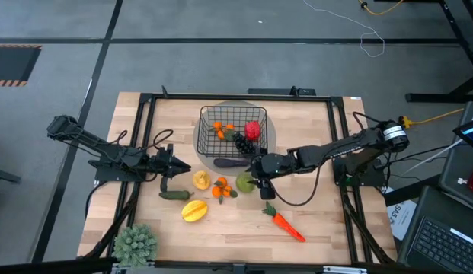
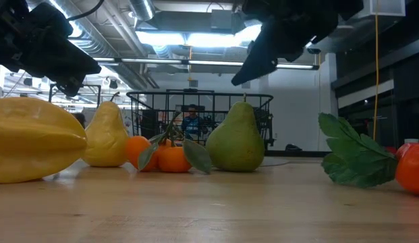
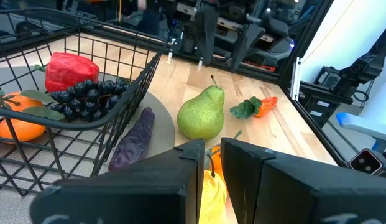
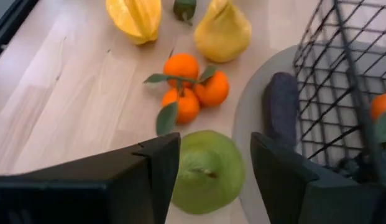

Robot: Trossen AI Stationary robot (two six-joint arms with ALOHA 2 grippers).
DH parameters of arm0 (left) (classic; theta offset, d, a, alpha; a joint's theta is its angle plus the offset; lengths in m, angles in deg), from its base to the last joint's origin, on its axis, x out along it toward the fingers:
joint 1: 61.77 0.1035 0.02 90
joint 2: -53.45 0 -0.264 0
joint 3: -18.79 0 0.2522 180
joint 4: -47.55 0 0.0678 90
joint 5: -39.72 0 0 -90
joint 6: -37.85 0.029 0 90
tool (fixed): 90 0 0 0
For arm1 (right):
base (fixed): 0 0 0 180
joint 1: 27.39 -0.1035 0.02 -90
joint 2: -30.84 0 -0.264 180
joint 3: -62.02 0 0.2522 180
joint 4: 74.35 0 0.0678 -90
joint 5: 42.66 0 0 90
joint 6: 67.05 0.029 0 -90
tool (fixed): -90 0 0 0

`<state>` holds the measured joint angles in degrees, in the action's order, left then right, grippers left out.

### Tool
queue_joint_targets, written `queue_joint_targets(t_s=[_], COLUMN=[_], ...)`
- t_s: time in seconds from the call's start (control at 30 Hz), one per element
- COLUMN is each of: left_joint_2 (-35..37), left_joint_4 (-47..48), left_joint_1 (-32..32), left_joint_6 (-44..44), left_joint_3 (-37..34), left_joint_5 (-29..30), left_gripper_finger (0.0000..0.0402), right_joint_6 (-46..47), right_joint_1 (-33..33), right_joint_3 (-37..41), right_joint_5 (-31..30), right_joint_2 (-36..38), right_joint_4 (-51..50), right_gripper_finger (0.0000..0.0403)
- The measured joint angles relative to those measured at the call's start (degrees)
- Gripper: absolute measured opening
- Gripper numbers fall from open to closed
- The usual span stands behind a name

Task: Build produce basket
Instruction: Put the green pear into the wire organizer

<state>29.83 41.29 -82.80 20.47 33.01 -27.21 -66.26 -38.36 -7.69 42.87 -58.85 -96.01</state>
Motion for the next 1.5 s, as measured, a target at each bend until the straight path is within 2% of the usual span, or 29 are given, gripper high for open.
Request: queue_joint_targets(t_s=[0.3,0.57,1.5], left_joint_2=[0.00,0.00,0.00], left_joint_4=[0.01,0.00,-0.01], left_joint_1=[0.01,0.01,-0.01], left_joint_6=[0.00,0.00,0.00], left_joint_3=[-0.01,0.00,-0.01], left_joint_5=[0.00,0.01,0.00], left_gripper_finger=[0.0041,0.0041,0.0041], right_joint_6=[4.92,8.17,9.49], right_joint_1=[-0.12,-0.08,-0.80], right_joint_3=[1.85,3.74,3.74], right_joint_5=[-0.49,-0.50,-1.57], right_joint_2=[0.00,0.00,-3.17], right_joint_4=[0.71,3.94,5.35], right_gripper_finger=[0.0182,0.0160,0.0157])
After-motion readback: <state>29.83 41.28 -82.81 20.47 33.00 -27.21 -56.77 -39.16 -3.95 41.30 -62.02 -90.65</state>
